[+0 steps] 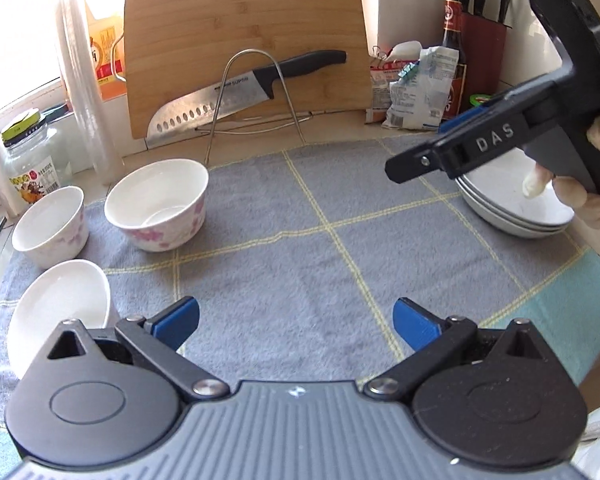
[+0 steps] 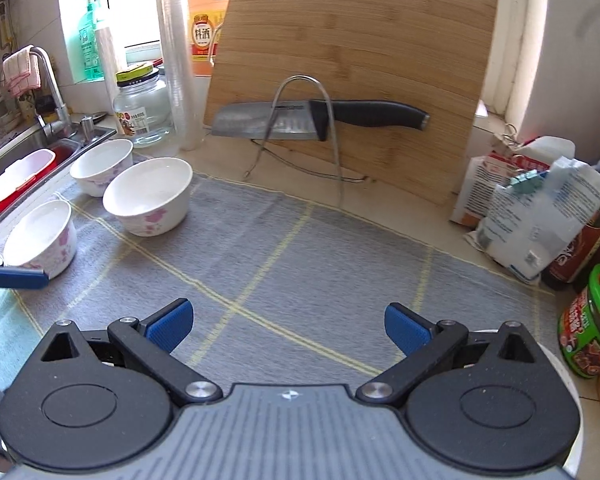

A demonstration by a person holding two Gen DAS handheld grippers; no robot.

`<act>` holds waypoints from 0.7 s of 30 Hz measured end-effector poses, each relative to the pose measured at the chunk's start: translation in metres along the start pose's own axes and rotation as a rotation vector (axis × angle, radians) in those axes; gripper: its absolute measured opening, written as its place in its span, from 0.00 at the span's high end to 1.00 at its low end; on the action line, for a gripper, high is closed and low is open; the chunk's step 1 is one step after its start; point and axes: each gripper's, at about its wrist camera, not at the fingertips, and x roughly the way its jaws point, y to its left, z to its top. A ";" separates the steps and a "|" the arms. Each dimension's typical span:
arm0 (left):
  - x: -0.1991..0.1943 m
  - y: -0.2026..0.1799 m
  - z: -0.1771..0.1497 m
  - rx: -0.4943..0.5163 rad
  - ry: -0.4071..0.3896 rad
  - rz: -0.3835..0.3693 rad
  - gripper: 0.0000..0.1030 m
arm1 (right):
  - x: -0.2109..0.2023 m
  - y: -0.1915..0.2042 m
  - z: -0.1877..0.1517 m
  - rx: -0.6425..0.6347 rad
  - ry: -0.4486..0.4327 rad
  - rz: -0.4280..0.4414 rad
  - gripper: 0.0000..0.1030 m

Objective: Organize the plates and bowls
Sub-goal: 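Move the right gripper toward the white bowls on the towel, then grasp the rim of a pink-patterned white bowl with the right gripper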

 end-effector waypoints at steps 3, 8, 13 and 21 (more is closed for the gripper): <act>-0.011 0.018 -0.014 0.014 0.013 -0.037 0.01 | 0.005 0.026 0.005 -0.002 0.009 -0.015 0.00; -0.028 0.049 -0.035 0.041 0.030 -0.050 0.01 | 0.014 0.065 0.012 0.029 0.029 0.000 0.00; -0.036 0.088 -0.055 0.045 0.045 -0.037 0.01 | 0.023 0.104 0.022 0.015 0.036 0.009 0.00; -0.041 0.136 -0.075 0.008 0.033 0.026 0.01 | 0.037 0.147 0.034 -0.009 0.040 0.038 0.00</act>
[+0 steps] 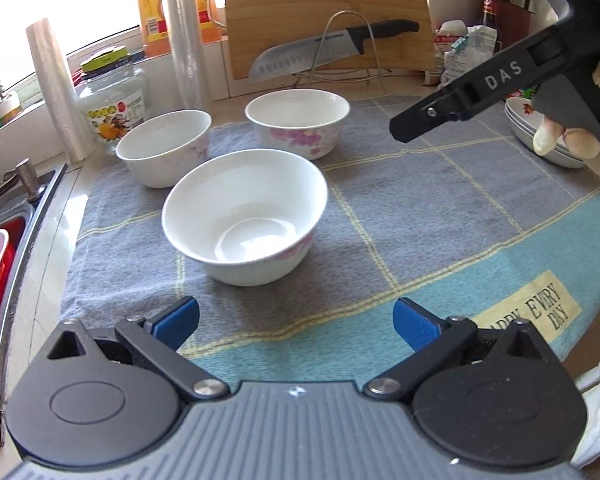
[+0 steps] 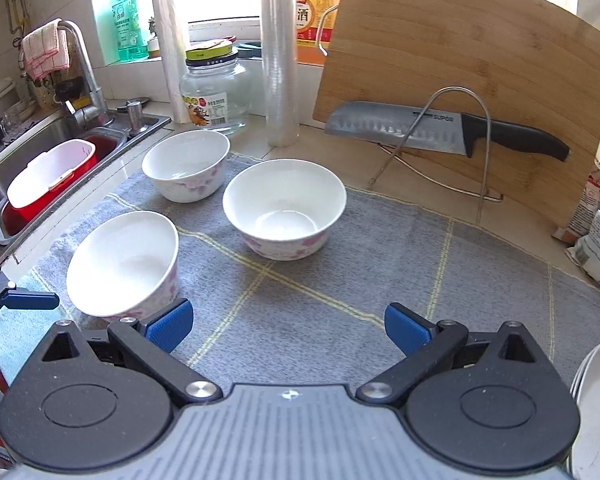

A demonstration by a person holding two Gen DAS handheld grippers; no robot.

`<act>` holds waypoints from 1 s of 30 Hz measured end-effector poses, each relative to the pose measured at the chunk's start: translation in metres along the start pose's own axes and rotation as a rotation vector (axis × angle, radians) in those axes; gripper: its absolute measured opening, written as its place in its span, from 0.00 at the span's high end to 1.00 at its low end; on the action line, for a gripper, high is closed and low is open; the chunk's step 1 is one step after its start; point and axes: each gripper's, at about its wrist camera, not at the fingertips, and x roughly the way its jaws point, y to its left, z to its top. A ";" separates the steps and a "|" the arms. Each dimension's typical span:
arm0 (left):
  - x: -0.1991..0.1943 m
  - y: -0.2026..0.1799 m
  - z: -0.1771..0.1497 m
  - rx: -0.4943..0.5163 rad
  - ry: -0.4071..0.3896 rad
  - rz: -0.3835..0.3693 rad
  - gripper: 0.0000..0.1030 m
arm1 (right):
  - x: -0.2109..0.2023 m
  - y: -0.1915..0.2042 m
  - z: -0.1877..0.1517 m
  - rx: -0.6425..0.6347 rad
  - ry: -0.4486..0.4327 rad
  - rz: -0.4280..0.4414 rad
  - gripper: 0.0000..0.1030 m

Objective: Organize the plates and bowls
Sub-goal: 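Grasp the rim of a pink-patterned white bowl with the right gripper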

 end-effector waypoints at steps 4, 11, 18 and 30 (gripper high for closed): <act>0.004 0.015 -0.002 -0.023 -0.015 0.015 0.01 | 0.007 0.015 0.003 -0.006 0.006 0.022 0.00; 0.010 0.025 -0.003 -0.018 -0.048 0.036 0.01 | 0.016 0.033 0.007 -0.016 0.017 0.073 0.00; 0.021 0.032 0.000 -0.002 -0.064 0.052 0.01 | 0.034 0.048 0.013 -0.018 0.025 0.161 0.00; 0.034 0.034 0.008 0.058 -0.102 0.035 0.05 | 0.060 0.065 0.024 -0.045 0.052 0.242 0.10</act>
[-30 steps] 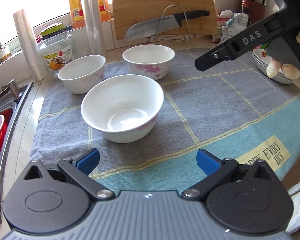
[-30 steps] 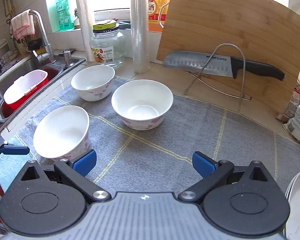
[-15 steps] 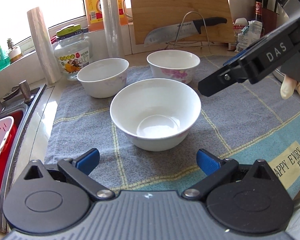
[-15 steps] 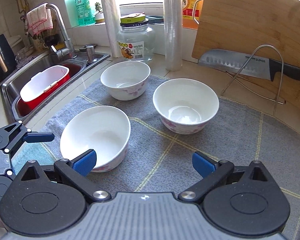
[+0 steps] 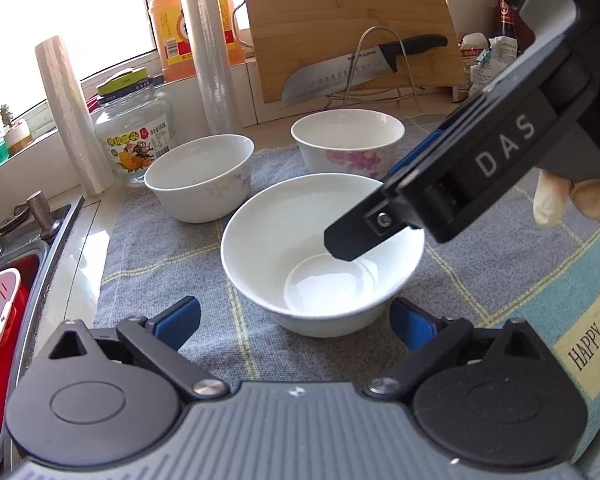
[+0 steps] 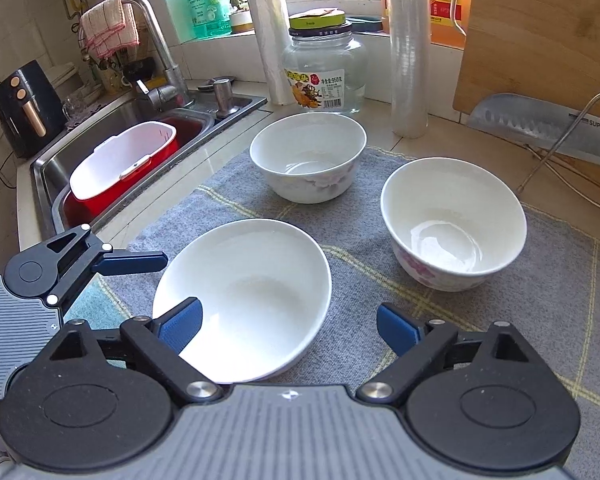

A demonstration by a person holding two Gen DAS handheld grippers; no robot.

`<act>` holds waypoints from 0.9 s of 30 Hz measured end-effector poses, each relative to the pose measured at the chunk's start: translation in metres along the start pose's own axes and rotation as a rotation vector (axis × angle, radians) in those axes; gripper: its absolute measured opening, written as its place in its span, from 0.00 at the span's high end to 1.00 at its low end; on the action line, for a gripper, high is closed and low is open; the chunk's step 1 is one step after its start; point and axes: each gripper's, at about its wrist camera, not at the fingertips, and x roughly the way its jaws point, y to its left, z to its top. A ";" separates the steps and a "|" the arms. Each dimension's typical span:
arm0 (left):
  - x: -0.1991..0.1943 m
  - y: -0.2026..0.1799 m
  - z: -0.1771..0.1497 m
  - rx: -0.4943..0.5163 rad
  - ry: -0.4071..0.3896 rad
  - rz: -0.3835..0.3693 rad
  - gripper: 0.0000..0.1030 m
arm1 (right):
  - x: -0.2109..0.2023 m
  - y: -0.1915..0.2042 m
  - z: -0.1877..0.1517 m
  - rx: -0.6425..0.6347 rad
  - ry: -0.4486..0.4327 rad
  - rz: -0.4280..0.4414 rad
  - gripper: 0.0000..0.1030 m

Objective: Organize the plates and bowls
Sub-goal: 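Grasp the rim of a pink-patterned white bowl with the right gripper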

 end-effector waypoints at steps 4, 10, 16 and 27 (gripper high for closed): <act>0.002 0.000 0.001 0.011 -0.003 -0.042 0.11 | 0.006 0.000 0.003 0.002 0.013 0.023 0.17; 0.003 0.000 0.003 0.023 -0.015 -0.081 0.18 | 0.013 -0.001 0.009 -0.002 0.018 0.043 0.21; 0.003 -0.002 0.004 0.047 -0.023 -0.079 0.18 | 0.018 0.000 0.013 -0.008 0.020 0.061 0.26; 0.001 -0.003 0.007 0.044 -0.007 -0.079 0.19 | 0.015 0.001 0.015 -0.003 0.024 0.067 0.27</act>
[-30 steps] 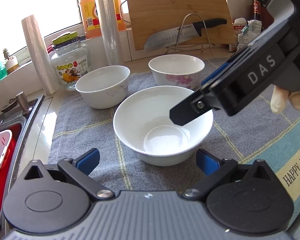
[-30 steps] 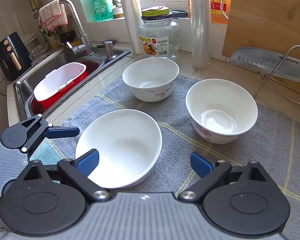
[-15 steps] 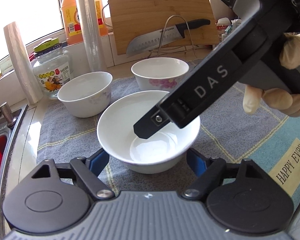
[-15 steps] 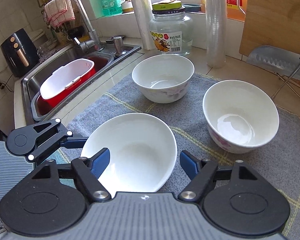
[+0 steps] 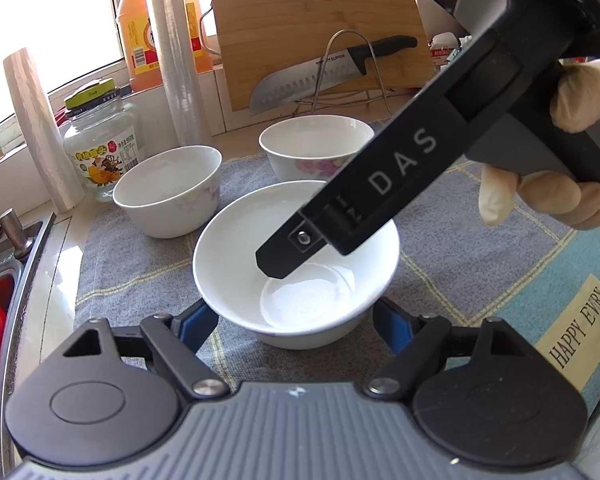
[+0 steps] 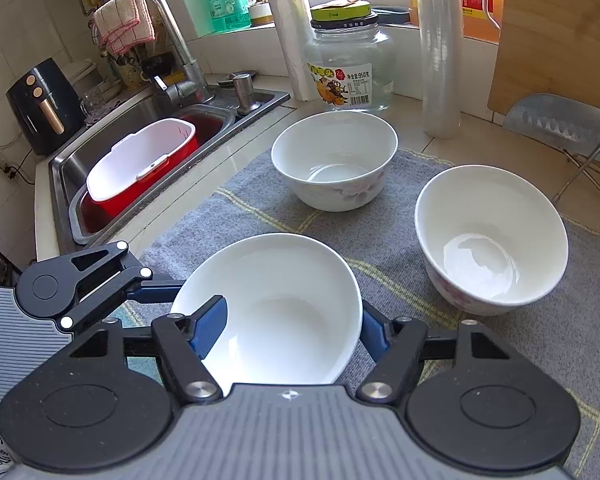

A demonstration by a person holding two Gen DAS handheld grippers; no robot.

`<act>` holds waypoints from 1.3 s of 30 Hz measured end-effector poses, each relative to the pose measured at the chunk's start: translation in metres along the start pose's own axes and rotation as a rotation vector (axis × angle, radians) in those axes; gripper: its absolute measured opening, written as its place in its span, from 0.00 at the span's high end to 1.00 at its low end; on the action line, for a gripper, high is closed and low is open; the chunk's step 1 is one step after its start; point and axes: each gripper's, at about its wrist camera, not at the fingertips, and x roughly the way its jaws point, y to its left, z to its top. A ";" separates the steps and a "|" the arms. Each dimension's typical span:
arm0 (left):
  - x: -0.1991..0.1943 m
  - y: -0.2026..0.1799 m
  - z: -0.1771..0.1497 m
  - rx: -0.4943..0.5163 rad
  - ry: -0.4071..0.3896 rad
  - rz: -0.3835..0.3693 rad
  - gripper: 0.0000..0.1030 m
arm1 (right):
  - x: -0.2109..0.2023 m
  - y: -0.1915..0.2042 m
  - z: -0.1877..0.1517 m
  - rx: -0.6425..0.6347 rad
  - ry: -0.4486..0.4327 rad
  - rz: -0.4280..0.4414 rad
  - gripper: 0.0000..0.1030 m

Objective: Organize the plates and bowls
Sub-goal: 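Grasp the rim of a pink-patterned white bowl with the right gripper, then lift the white bowl and carry it toward the pink-patterned bowl on the towel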

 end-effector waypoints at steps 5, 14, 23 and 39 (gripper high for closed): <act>-0.006 -0.009 0.008 0.000 0.014 -0.007 0.19 | -0.012 -0.003 -0.004 -0.001 -0.001 0.010 0.27; -0.009 -0.039 0.025 0.019 0.021 -0.034 0.19 | -0.042 -0.021 -0.021 0.009 -0.004 0.013 0.27; -0.001 -0.074 0.043 0.073 0.002 -0.098 0.19 | -0.076 -0.050 -0.044 0.043 -0.016 -0.047 0.27; 0.025 -0.121 0.064 0.162 -0.006 -0.230 0.19 | -0.111 -0.092 -0.083 0.157 -0.025 -0.154 0.27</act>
